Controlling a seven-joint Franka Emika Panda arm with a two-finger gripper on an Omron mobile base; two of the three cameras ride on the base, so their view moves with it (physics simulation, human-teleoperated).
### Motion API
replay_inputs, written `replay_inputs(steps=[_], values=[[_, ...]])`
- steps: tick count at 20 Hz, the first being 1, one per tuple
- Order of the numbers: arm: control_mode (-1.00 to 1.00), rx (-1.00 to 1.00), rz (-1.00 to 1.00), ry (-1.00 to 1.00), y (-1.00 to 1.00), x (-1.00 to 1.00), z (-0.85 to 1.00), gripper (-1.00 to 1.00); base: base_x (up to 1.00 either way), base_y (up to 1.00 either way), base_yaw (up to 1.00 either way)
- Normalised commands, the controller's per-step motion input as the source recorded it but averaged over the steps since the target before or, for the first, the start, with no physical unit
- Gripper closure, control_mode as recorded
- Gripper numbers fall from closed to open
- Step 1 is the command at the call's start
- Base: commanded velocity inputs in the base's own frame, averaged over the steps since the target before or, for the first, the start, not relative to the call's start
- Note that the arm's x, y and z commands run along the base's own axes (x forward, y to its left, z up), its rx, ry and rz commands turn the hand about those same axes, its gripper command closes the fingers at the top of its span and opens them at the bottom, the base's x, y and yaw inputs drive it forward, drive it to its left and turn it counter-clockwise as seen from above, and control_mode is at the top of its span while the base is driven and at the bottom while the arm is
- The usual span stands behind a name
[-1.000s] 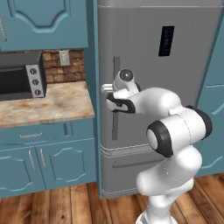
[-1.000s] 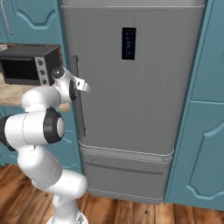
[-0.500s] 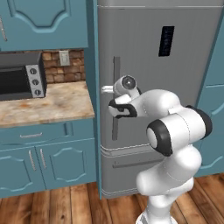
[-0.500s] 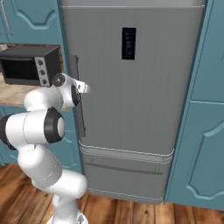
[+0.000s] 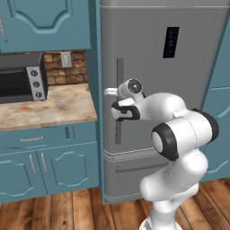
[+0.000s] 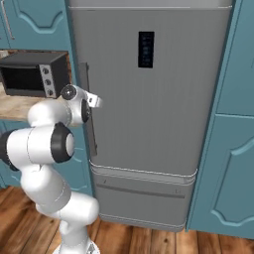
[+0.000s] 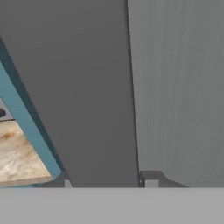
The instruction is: Retrieve the sausage and cheese from the fridge and place them on the cutting board on the counter.
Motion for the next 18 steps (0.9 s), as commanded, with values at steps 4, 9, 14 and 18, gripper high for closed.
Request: replay_inputs(steps=[4,9,14,18], values=[[-1.00,0.08,-0.03,0.00,-0.07,-0.45,0.22,1.00,0.00,0.00,0.00],[-1.00,0.08,-0.01,0.02,-0.23,-0.60,0.27,1.00,0.00,0.00,0.00],[-1.00,0.12,-0.03,0.03,-0.45,-0.77,0.23,1.00,0.00,0.00,0.00],[-1.00,0.11,-0.03,0.01,-0.53,-0.81,0.17,1.00,0.00,0.00,0.00]])
